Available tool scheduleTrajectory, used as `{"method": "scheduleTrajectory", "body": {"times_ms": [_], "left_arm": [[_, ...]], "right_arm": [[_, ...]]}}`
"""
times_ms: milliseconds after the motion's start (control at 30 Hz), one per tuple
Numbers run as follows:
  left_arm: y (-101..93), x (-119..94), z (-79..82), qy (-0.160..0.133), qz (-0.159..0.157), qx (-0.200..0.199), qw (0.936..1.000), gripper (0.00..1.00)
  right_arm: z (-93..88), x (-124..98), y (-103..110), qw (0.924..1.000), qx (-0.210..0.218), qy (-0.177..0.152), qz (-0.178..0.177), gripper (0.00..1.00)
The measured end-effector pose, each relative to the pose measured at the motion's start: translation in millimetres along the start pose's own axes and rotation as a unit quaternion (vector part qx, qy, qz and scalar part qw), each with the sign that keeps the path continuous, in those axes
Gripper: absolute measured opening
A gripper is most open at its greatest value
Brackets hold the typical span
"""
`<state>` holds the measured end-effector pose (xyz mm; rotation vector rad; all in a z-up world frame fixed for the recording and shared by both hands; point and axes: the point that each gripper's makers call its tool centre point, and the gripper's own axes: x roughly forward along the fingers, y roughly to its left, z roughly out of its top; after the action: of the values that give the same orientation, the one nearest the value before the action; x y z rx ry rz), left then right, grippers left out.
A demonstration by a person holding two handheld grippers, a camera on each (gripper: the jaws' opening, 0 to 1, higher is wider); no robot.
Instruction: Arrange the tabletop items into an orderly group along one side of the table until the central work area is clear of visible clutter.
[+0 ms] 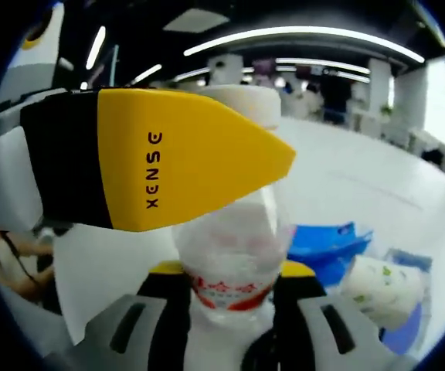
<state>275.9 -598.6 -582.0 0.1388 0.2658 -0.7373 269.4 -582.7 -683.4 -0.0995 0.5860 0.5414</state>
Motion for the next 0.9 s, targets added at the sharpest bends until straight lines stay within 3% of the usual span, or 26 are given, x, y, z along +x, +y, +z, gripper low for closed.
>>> {"method": "scheduleTrajectory", "body": {"times_ms": [900], "left_arm": [[-12.0, -8.0, -2.4, 0.006, -0.047, 0.039, 0.9981, 0.21]], "right_arm": [[-4.1, -2.2, 1.2, 0.9998, 0.004, -0.015, -0.010, 0.39]]}}
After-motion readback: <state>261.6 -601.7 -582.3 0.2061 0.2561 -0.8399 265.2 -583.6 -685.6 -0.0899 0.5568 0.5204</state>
